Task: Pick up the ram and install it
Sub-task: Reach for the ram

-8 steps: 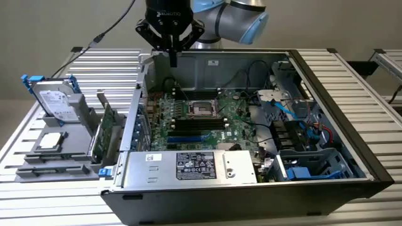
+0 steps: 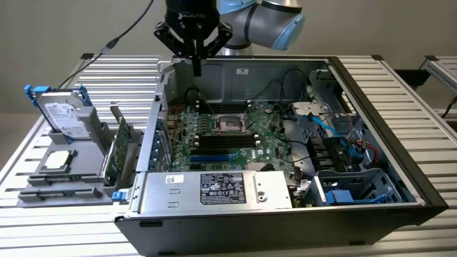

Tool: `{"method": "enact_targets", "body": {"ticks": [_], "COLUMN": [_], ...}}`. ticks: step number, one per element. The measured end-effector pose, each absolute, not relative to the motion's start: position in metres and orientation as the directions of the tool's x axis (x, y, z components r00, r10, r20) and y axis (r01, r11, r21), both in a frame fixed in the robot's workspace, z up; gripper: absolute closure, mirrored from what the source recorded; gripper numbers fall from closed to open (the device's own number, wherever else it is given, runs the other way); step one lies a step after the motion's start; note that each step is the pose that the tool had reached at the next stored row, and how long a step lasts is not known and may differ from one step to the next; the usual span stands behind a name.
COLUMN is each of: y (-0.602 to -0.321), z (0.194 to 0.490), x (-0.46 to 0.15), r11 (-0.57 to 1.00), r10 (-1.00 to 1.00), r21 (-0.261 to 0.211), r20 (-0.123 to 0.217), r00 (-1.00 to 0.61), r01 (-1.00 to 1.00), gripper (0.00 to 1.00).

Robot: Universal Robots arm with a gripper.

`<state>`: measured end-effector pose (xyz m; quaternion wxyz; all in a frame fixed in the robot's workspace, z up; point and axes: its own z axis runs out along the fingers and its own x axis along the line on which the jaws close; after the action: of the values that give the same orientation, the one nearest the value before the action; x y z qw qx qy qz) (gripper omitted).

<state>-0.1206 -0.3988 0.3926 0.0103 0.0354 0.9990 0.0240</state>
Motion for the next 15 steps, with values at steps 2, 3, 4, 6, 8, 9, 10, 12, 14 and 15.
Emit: {"method": "enact_targets", "body": {"ticks": [2, 3, 4, 6, 8, 9, 10, 12, 14, 15], "y": [-0.399, -0.399, -0.4, -0.401, -0.402, -0.403, -0.404, -0.406, -0.409, -0.41], "z": [0.393, 0.393, 0.393, 0.393, 0.393, 0.393, 0.392, 0.392, 0.392, 0.392], "x": [-0.122, -0.126, -0.131, -0.14, -0.149, -0.153, -0.158, -0.167, -0.176, -0.181], "r11": [0.996, 0.996, 0.996, 0.996, 0.996, 0.996, 0.996, 0.996, 0.996, 0.996], "r10": [0.071, 0.071, 0.071, 0.071, 0.071, 0.071, 0.071, 0.071, 0.071, 0.071], "r21": [0.049, 0.049, 0.049, 0.049, 0.049, 0.049, 0.049, 0.049, 0.049, 0.049], "r20": [-0.019, -0.019, -0.019, -0.019, -0.019, -0.019, -0.019, -0.019, -0.019, -0.019], "r00": [-0.997, -0.997, -0.997, -0.997, -0.997, -0.997, -0.997, -0.997, -0.997, -0.997], "r01": [0.07, 0.07, 0.07, 0.07, 0.07, 0.07, 0.07, 0.07, 0.07, 0.07], "gripper": [0.89, 0.89, 0.89, 0.89, 0.89, 0.89, 0.89, 0.89, 0.89, 0.89]}}
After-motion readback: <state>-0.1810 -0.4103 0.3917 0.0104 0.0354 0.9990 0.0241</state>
